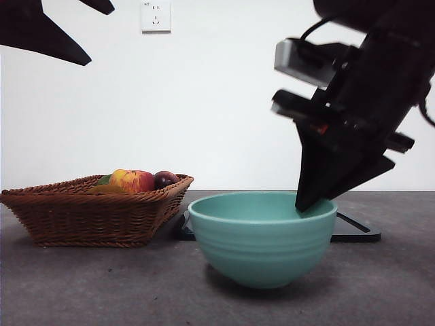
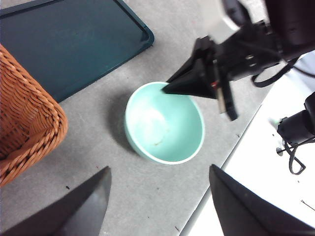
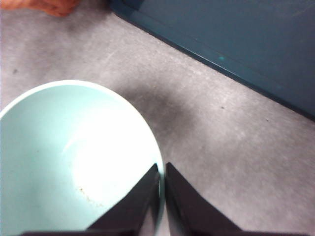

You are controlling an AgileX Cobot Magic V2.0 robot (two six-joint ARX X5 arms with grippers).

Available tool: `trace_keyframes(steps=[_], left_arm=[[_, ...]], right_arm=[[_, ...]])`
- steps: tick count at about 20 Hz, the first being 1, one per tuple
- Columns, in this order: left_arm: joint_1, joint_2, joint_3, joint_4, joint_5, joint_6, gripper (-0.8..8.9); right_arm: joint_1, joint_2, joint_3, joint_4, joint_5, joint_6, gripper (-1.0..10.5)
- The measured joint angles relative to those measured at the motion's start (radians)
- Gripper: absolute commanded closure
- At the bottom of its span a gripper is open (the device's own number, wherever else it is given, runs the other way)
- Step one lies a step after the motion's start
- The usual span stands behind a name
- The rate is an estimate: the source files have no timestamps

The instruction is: Pick up the wifruite, put it on the bowl, pick up the plate, put it on desk

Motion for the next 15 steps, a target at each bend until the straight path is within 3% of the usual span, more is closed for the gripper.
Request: trace_keyframes(steps=[8,12,15], left_arm=[[0.000,0.000,0.000,-0.007,0.000,0.000,5.01],[0.000,0.000,0.000,-0.007,0.000,0.000,5.02],[0.000,0.000,0.000,-0.007,0.000,0.000,5.01]], right_arm=[[0.000,0.015,0.000,0.009,0.000,0.000,9.3],[0.000,0.015,0.000,-0.027,-0.002,0.000,7.3],[0.000,0.015,0.000,-0.027,-0.002,0.001,7.0]])
